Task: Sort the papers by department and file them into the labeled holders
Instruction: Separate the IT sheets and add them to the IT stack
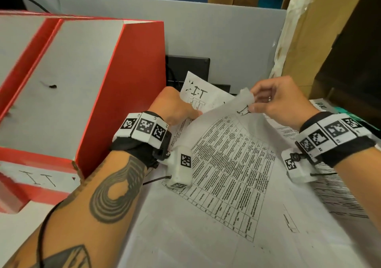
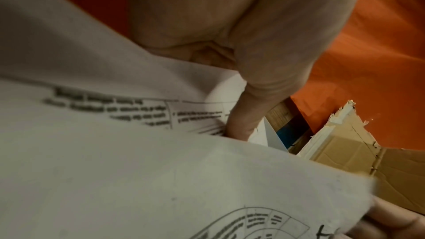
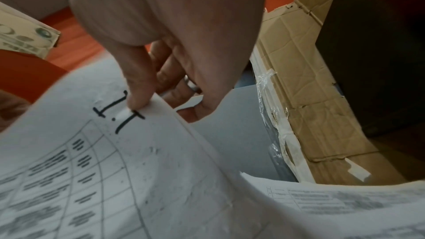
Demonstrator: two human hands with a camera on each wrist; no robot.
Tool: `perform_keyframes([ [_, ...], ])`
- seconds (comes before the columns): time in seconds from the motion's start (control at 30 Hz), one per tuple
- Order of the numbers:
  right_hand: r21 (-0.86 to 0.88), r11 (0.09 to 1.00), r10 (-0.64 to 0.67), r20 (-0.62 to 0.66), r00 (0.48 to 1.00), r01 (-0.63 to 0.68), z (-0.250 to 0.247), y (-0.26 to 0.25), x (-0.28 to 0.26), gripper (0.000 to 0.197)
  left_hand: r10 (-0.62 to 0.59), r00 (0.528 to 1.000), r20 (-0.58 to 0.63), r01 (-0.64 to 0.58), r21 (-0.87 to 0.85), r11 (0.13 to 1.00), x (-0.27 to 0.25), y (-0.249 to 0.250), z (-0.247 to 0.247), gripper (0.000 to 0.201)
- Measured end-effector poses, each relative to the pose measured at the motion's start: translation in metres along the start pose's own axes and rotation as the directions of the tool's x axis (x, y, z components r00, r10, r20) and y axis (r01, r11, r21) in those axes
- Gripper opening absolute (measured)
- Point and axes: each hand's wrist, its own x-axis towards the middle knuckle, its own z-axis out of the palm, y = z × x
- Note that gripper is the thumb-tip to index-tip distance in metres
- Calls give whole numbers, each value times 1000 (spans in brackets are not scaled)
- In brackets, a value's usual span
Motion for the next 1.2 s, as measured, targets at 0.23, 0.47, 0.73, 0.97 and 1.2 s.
perform_keyframes([
  [0.23, -85, 988, 136, 61, 989, -131, 11, -2, 8, 36, 39, 997, -69, -47, -120, 992, -1, 1, 0, 25],
  [0.47, -72, 979, 199, 100, 975, -193, 14, -9, 12, 26, 149, 977, -156, -172, -149, 974, -8, 3, -4, 17],
  [0.73, 52, 998, -27, 103, 994, 22, 4, -26, 10, 30, 260, 922, 286, -292, 74, 954, -18, 32, 0, 89],
  [0.97, 335, 940, -127, 163, 978, 66, -47, 17, -15, 64, 138, 964, 227, -193, 242, 951, 4, 63, -24, 55],
  [1.2, 302, 953, -131, 316, 940, 31, -43, 22, -28, 20, -197, 919, 343, -233, 872, 430, 54, 48, -1, 77],
])
